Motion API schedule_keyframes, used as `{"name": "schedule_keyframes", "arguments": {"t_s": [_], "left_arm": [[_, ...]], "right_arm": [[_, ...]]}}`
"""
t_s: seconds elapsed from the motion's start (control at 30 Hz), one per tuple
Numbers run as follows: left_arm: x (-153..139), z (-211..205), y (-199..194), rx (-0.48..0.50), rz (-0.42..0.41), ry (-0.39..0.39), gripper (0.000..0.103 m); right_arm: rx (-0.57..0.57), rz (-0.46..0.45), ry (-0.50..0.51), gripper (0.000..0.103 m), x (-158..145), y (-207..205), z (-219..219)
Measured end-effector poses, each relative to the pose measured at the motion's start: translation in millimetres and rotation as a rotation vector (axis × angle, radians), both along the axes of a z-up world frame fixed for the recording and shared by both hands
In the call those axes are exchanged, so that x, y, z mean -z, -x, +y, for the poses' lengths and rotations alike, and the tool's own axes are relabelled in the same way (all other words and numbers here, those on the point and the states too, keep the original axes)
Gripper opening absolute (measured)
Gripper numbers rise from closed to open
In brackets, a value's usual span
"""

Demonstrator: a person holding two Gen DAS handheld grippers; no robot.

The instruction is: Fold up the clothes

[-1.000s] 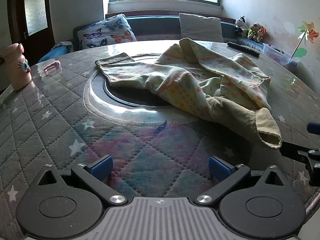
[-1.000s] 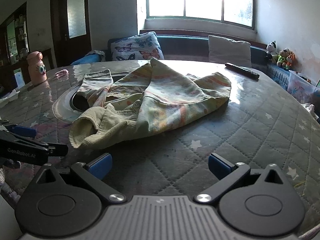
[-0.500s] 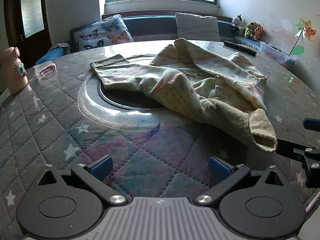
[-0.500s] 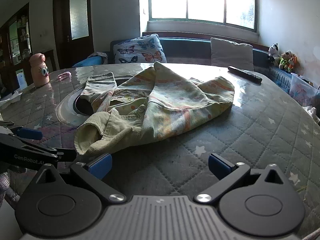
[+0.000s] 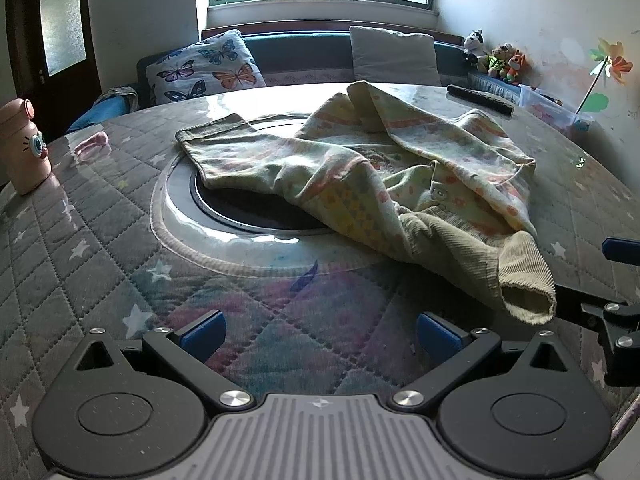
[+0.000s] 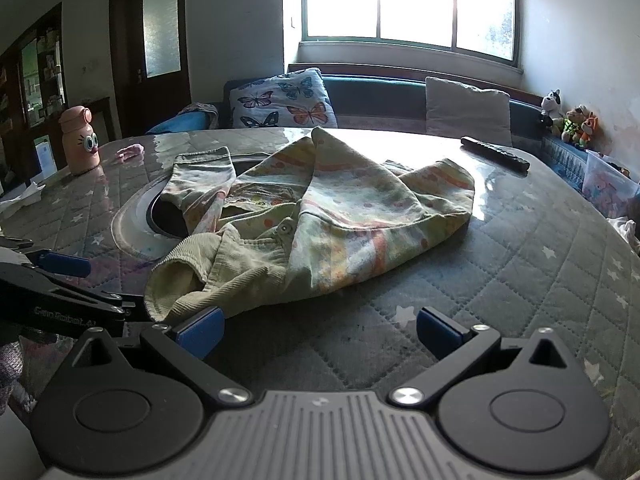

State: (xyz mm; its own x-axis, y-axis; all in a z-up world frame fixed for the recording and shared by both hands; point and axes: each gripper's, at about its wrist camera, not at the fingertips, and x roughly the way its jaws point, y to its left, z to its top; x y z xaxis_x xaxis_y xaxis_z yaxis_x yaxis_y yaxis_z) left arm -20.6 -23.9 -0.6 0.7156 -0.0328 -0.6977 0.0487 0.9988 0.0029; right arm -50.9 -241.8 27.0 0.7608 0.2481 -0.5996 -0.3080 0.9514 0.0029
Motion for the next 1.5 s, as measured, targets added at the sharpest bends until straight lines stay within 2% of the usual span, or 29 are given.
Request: {"name": "schedule_keyframes", "arguments": {"t_s": [0.57,0.97,1.13,1.37,1.5], "left_arm": [[-10,3,-14,0.001,-0.017,-0.003,0.103],[-28,7,-37,0.003,-0.055,-0.016,0.103],[-34,5,-56,0.009,-0.069,-0.024,0.103],[-35,-1,-93,0.006,-0.068,-0.022,0.102],[-31,1,-115,-0.013,-0.050,-0.003,0.095]], "right_arm": [[-0.022,-0.007,-0.006,0.103,-6,-10,7],[-0.062,-0.033,-0.025,0.103,-26,-22,9],[-0.079,-0.033,-0.018,0.103,-27,-40,13],[-0.072,-0.024,0.011,0.101,-28,-87,14],[-0.063,-0.015,0.019,0.099,-30,-122,14]]}}
